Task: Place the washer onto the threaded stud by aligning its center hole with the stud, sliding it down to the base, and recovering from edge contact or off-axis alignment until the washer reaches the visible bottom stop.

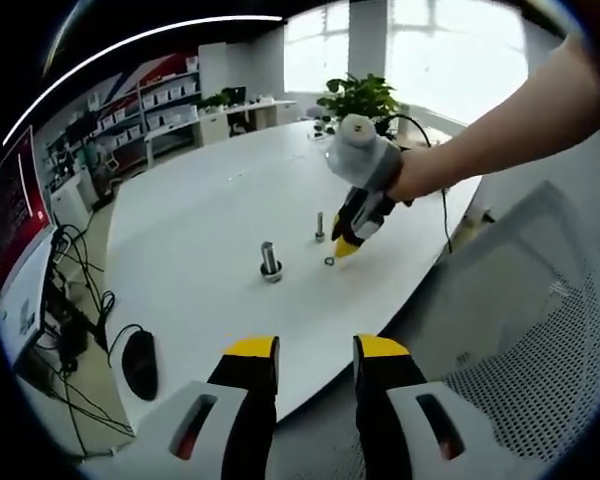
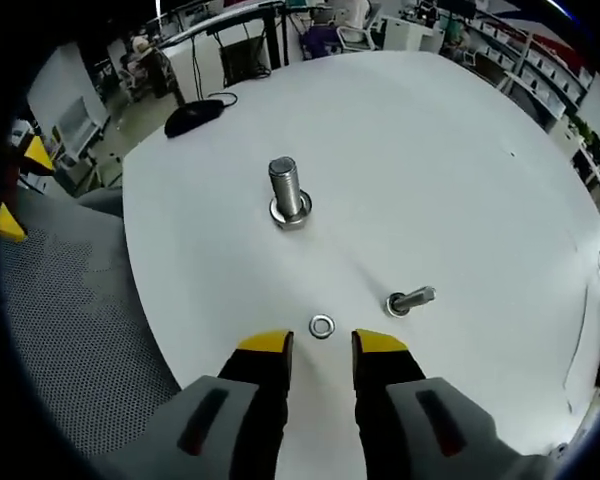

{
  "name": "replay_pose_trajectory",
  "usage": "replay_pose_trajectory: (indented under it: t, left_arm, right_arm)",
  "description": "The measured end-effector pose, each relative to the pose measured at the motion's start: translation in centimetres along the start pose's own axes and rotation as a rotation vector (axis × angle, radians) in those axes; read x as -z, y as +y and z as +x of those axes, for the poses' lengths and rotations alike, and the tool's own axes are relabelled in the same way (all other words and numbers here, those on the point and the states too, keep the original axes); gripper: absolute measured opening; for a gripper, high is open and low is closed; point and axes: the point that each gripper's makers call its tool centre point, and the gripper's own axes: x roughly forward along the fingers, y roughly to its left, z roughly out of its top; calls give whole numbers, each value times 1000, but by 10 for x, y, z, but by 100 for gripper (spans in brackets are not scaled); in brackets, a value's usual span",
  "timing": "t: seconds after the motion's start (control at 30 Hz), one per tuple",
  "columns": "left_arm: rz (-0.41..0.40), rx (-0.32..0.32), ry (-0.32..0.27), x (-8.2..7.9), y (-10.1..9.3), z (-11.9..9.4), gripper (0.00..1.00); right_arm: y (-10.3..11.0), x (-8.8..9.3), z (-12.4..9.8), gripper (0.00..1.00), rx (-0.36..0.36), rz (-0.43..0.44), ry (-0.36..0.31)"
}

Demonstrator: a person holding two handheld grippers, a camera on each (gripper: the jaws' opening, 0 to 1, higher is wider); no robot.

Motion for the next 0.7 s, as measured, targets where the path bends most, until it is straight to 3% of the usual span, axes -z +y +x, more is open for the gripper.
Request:
replay_pose_trajectory:
  t: [0.23, 0.43, 0.7]
  left_arm:
    - [6, 12, -7, -1, -3, 0, 28]
    - [0, 14, -14, -2, -2, 0, 28]
    - [-1, 28, -14, -2, -4, 0, 28]
  right_arm:
    - [-1, 10, 9, 26, 5, 14, 56]
    - [3, 7, 13, 26, -5, 87, 43]
    - [1, 7, 23, 26, 13, 73, 61]
